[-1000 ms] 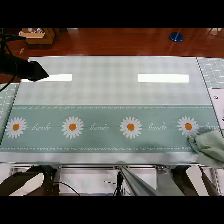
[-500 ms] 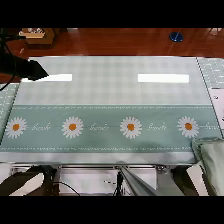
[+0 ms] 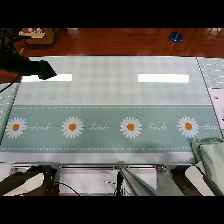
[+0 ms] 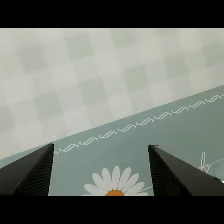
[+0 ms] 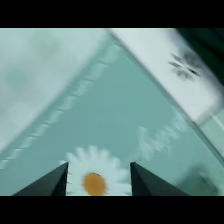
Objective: Fold the shirts.
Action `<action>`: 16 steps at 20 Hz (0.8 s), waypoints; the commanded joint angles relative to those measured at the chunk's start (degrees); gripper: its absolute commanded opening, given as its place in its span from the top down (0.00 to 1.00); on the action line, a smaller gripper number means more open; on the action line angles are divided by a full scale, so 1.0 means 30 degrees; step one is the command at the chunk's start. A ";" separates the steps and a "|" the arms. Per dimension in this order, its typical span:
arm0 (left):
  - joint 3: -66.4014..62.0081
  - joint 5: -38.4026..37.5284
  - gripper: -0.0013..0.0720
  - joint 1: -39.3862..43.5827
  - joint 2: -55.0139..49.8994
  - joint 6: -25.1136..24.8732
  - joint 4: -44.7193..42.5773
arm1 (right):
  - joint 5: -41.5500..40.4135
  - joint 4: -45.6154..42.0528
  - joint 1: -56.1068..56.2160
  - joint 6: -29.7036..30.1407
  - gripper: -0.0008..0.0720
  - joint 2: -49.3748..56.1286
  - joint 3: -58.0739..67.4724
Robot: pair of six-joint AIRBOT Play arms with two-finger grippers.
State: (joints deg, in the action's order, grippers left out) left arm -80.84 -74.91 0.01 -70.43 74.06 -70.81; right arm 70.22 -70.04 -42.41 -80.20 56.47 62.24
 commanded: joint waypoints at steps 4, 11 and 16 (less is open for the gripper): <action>0.0226 0.0889 0.08 0.2594 -0.3971 0.1093 -0.0357 | -0.1064 -0.1035 1.1366 -0.1304 0.18 0.4714 0.2404; 0.0124 0.0393 0.00 0.3832 -0.4779 0.2055 -0.2943 | -0.1115 -0.5792 1.5278 -0.1260 0.16 0.5880 0.2404; 0.0131 0.0386 0.01 0.3832 -0.4794 0.2055 -0.2929 | -0.1086 -0.5697 1.5285 -0.1260 0.17 0.5880 0.2404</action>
State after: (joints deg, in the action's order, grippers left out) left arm -80.40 -73.67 11.33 -84.66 80.03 -79.07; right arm 67.02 -85.78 2.57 -83.92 73.91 69.41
